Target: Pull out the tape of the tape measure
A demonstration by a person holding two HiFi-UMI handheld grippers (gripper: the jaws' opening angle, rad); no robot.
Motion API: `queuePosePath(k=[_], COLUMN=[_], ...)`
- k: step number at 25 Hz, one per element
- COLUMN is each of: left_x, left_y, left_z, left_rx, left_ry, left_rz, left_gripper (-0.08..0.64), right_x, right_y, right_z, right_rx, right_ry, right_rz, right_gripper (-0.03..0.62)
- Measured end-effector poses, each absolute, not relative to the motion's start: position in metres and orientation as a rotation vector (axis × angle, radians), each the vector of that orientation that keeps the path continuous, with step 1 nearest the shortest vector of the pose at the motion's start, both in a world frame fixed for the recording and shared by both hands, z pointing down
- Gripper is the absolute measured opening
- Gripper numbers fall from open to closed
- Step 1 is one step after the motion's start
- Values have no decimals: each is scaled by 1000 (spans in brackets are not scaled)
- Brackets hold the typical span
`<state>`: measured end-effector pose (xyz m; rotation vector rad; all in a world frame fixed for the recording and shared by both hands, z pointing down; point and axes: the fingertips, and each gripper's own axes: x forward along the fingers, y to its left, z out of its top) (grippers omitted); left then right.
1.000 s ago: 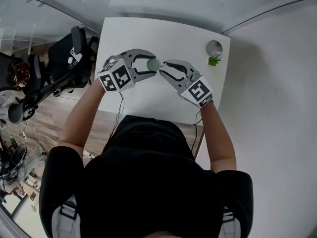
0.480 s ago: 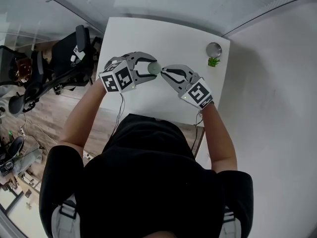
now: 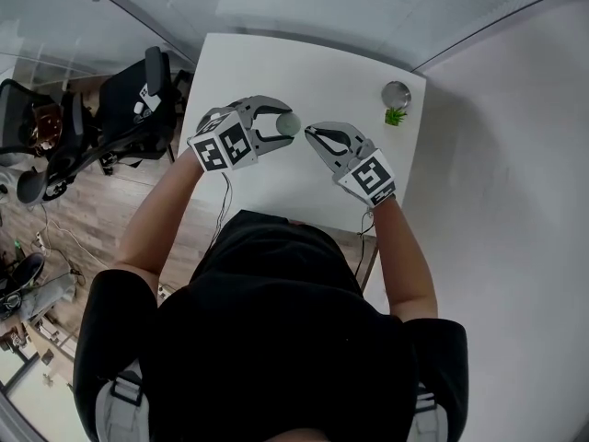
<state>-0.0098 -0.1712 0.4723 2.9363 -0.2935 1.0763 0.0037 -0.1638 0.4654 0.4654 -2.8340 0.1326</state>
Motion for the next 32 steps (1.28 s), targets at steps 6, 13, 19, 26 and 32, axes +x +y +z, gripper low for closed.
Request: queuePosePath(k=[6, 13, 19, 26, 32], left_x=[-10, -16, -20, -24, -26], left_y=[-169, -169, -165, -164, -164], left_z=[477, 484, 481, 484, 484], left_rx=[2915, 2879, 2866, 2858, 2845], left_ry=[-314, -378, -421, -458, -482], left_rz=[1094, 1098, 1088, 1095, 1085], left_gripper=[227, 227, 227, 227, 227], right_x=[11, 30, 39, 51, 60], right_y=[-161, -164, -159, -157, -155], right_z=[470, 474, 468, 468, 467], right_rx=[469, 518, 539, 579, 603], right_ry=[-2823, -2802, -2802, -2814, -2813], right_rz=[145, 155, 158, 190, 199], right_gripper=[12, 12, 12, 12, 12])
